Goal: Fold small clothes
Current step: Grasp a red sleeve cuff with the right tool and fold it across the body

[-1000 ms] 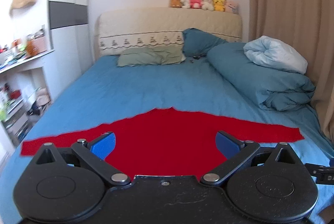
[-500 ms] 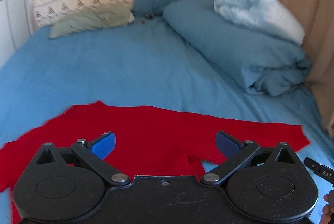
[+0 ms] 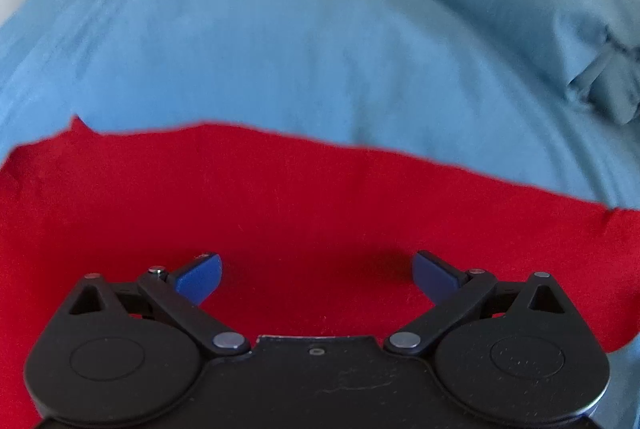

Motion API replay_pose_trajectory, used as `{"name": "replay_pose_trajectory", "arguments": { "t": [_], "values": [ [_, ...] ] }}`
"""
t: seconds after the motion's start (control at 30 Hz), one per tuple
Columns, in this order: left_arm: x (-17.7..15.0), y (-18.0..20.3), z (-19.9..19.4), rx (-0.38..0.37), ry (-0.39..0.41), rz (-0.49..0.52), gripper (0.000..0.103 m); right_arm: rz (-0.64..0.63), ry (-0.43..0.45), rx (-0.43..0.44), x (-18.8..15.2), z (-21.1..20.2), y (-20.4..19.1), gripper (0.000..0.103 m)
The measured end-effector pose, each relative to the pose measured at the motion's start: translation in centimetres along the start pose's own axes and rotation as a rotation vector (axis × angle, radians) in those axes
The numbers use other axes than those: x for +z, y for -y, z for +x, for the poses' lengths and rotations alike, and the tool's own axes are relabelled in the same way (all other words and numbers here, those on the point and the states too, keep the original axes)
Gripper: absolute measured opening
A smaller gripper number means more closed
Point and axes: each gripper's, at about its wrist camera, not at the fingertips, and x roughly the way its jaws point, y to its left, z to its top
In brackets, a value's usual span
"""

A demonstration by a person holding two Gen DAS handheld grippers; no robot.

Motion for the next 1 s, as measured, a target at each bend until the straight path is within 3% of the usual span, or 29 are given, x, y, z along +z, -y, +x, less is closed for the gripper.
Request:
{"name": "replay_pose_trajectory", "arguments": {
  "t": [0.03, 0.13, 0.2, 0.33, 0.43, 0.63, 0.73, 0.83, 1.0],
  "values": [
    [0.0, 0.0, 0.4, 0.005, -0.014, 0.001, 0.103, 0.01, -0.005, -0.015, 0.2, 0.1, 0.0, 0.047],
    [-0.2, 0.1, 0.5, 0.02, -0.006, 0.018, 0.103, 0.031, -0.025, -0.037, 0.9, 0.3, 0.0, 0.028],
    [-0.2, 0.0, 0.4, 0.016, -0.013, 0.024, 0.103, 0.036, -0.038, -0.033, 1.4, 0.3, -0.2, 0.022],
    [0.6, -1.8, -1.1, -0.007, -0.025, 0.002, 0.102, 0.015, -0.011, 0.016, 3.0, -1.7, -1.8, 0.021],
    [1.1, -4.4, -4.5, -0.014, 0.056, 0.005, 0.102, -0.009, 0.031, 0.112, 5.0, -4.5, -4.9, 0.021],
    [0.6, -12.2, -11.6, 0.111, 0.183, -0.018, 0.103, -0.179, 0.135, 0.429, 6.7, -11.6, -17.3, 0.021],
    [-0.6, -17.6, -13.3, 0.147, 0.182, -0.075, 0.103, -0.278, 0.132, 0.634, 4.6, -14.3, -24.8, 0.021],
    [-2.6, -23.2, -14.1, 0.144, 0.129, -0.158, 0.103, -0.39, 0.084, 0.804, -0.1, -15.8, -31.9, 0.021],
    [-7.7, -30.3, -14.1, 0.166, 0.074, -0.294, 0.103, -0.675, -0.047, 0.9, -12.2, -15.8, -40.1, 0.021]
  ]
}}
